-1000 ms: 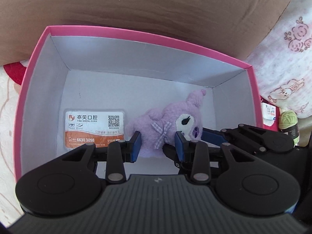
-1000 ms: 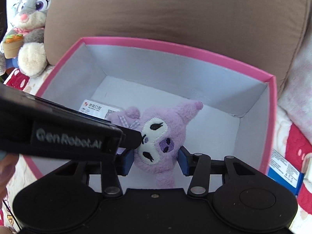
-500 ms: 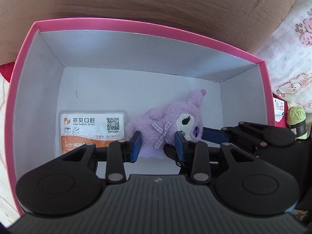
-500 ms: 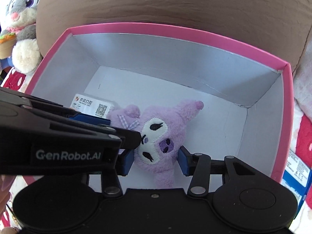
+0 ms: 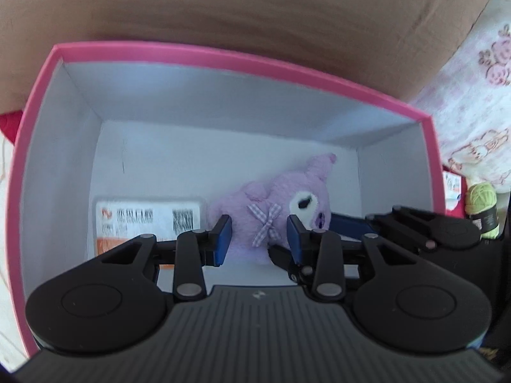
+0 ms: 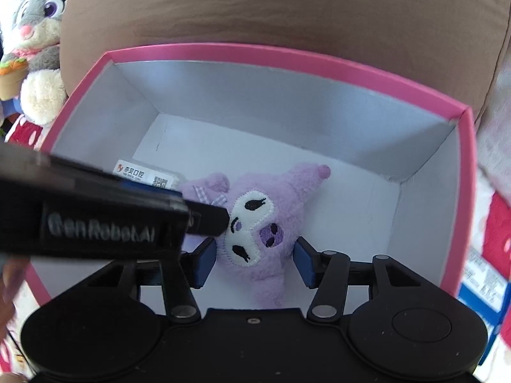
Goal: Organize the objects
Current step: 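Lower the plush toy into the pink box and open the left tool, then raise the left tool out of the pink box and withdraw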
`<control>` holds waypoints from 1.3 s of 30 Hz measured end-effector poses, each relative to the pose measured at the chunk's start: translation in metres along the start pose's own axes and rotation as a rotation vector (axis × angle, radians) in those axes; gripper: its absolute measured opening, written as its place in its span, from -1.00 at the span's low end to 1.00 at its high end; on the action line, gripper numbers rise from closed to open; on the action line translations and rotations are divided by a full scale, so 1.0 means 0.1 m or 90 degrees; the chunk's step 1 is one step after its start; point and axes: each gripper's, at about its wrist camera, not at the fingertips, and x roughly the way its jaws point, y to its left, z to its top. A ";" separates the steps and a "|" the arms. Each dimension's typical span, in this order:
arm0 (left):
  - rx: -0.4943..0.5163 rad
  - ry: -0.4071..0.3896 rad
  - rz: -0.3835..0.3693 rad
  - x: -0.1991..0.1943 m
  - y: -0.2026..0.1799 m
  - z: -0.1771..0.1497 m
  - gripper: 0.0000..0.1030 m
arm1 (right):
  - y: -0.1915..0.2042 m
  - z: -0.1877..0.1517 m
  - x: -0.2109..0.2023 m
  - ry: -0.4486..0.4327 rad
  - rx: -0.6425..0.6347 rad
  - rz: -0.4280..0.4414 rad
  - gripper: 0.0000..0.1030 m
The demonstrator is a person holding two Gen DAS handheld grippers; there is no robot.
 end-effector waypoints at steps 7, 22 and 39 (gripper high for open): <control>0.031 -0.018 -0.002 -0.22 -0.10 -0.05 -0.26 | 0.08 -0.02 -0.21 -0.049 -0.039 -0.008 0.16; 0.107 -0.055 0.000 -0.82 -0.39 -0.29 -0.25 | 0.05 -0.29 -0.95 -0.087 -0.044 0.011 0.16; 0.207 -0.069 0.033 -1.70 -0.79 -0.83 0.05 | 0.14 -0.81 -2.00 -0.145 -0.048 0.000 0.27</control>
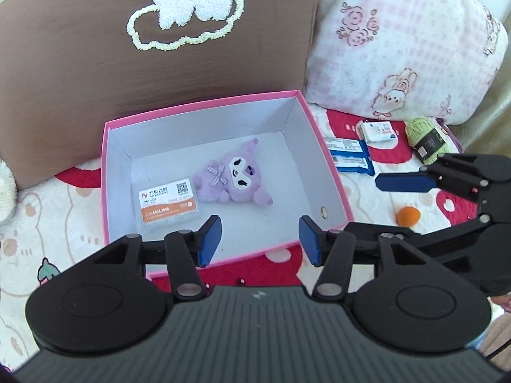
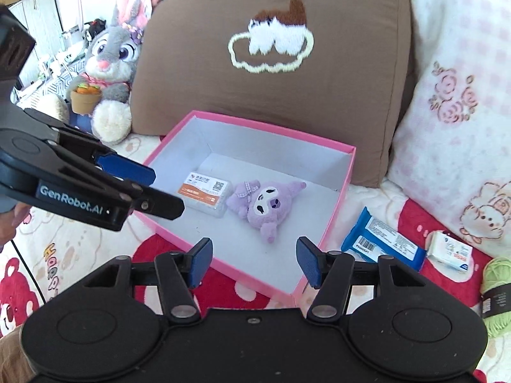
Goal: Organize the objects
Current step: 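Raise the left tool out of the pink box and withdraw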
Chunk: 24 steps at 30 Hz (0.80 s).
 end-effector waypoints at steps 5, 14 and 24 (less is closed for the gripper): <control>0.023 0.014 -0.001 -0.22 -0.12 -0.08 0.16 | 0.12 -0.02 -0.33 -0.003 -0.033 0.013 0.27; 0.051 0.048 -0.015 -0.48 -0.31 -0.24 0.26 | 0.16 -0.14 -0.75 -0.013 -0.049 0.015 0.32; 0.072 0.071 -0.046 -0.62 -0.64 -0.44 0.41 | -0.02 -0.47 -1.21 -0.008 -0.037 -0.013 0.33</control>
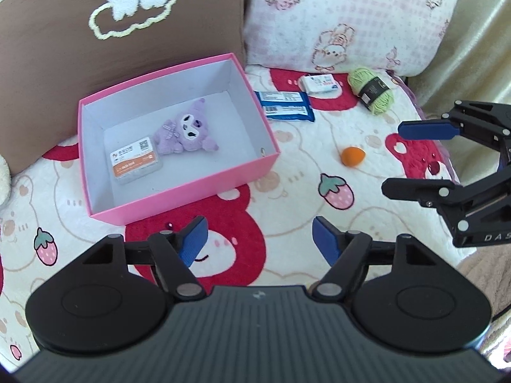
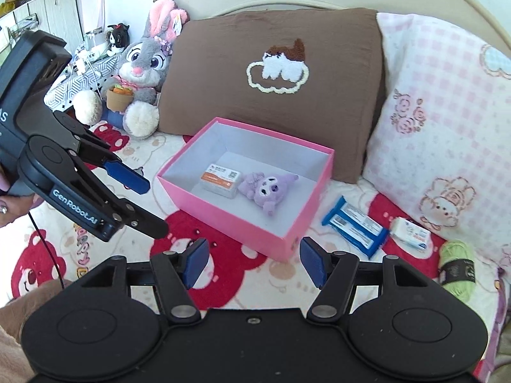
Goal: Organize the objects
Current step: 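Raise the left tool out of the pink box and withdraw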
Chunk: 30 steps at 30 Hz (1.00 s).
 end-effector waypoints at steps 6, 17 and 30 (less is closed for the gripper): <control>0.026 0.030 -0.021 0.07 -0.28 -0.02 0.49 | -0.19 -0.29 -0.14 0.021 0.006 -0.023 0.37; 0.069 0.059 -0.038 0.34 -0.73 0.05 0.79 | -0.40 -0.73 -0.22 -0.039 -0.052 -0.067 0.70; 0.055 -0.021 -0.034 0.53 -0.94 0.28 0.82 | -0.51 -0.94 -0.02 -0.060 -0.152 -0.056 0.75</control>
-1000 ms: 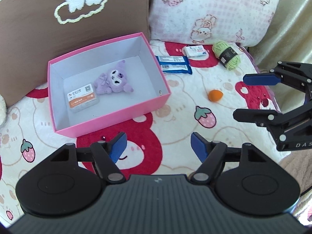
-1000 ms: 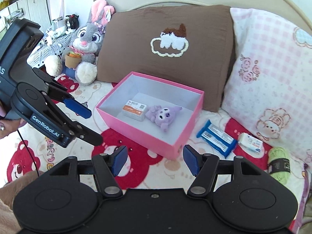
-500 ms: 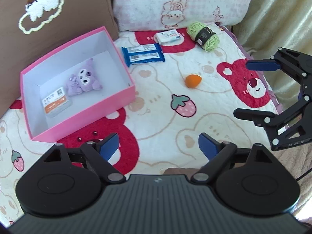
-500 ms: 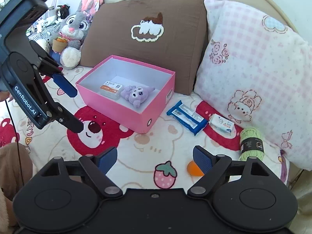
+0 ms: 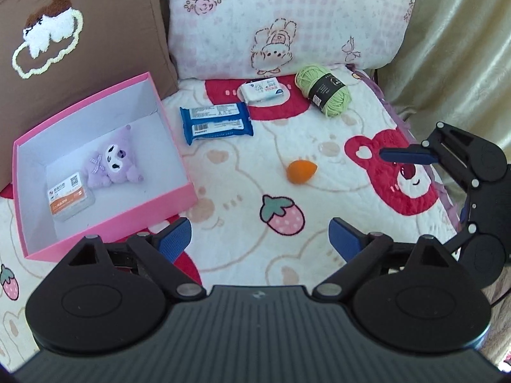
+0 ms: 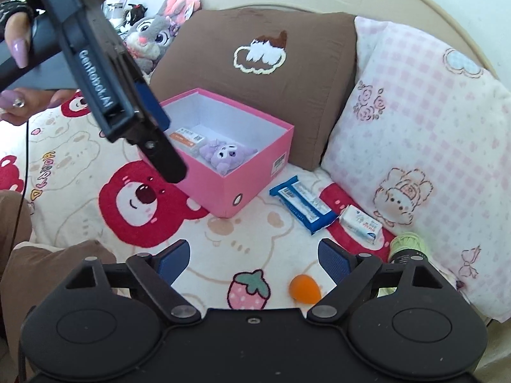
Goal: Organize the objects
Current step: 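Raise the left tool out of the pink box and withdraw, then move the left tool toward the orange makeup sponge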
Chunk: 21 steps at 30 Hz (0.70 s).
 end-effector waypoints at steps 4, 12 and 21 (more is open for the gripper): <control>-0.013 -0.017 -0.025 0.07 -0.05 0.05 0.82 | -0.02 0.08 0.03 -0.010 -0.011 -0.009 0.75; -0.066 -0.043 -0.074 0.23 -0.02 0.18 0.79 | -0.21 -0.13 0.25 -0.040 0.084 -0.018 0.76; -0.071 -0.014 -0.093 0.68 0.02 0.20 0.75 | -0.61 -0.51 0.69 0.044 0.201 -0.016 0.76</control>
